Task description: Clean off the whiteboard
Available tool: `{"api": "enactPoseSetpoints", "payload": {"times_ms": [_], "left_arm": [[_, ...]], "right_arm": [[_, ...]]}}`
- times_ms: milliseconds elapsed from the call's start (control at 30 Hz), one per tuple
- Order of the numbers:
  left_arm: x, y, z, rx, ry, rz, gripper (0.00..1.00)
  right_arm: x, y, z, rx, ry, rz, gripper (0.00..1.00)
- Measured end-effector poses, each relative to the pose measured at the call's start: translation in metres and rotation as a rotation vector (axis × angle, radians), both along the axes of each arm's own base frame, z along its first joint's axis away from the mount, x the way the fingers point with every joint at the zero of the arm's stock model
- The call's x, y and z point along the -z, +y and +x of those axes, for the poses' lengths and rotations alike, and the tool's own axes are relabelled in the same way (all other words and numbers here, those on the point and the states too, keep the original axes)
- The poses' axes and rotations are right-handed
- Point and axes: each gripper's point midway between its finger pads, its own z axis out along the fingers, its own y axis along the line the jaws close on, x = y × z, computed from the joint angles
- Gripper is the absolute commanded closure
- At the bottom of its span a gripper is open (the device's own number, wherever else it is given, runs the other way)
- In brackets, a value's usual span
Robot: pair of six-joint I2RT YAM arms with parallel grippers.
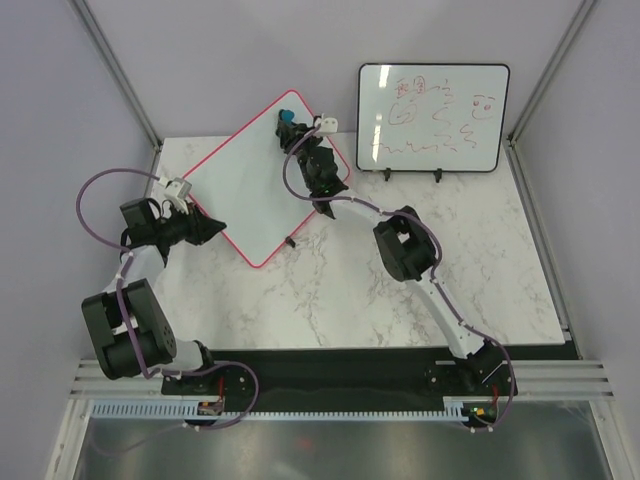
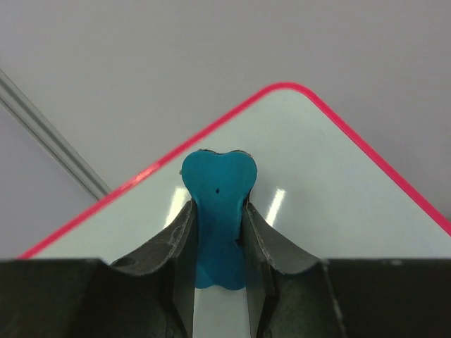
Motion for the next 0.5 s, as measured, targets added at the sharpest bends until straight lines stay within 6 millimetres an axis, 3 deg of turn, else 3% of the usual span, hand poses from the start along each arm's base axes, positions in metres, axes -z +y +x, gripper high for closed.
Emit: {"api": "enactPoseSetpoints", "payload": {"times_ms": [100,267,400,500], "left_arm": [[0.003,0.001,-0.002,-0.01,0.019,-0.012,0.98],[0.0,0.0,0.0,-0.002,-0.003,-0.003,0.98],[0.0,0.0,0.0,-0.002,-0.002,-0.003,0.98],[0.0,0.0,0.0,0.001,-0.005,-0.003,0.98]], "right_arm": [[0.031,-0.01,-0.016,-0.01,0.055,-0.045,1.0],[0.058,-0.027,-0.056,0.006,0.095,-0.083,1.0],[0.056,-0.027,-0.056,0.03,0.097,-0.086,1.0],[0.032,-0.026,-0.035,0.06,0.083,-0.043,1.0]]}}
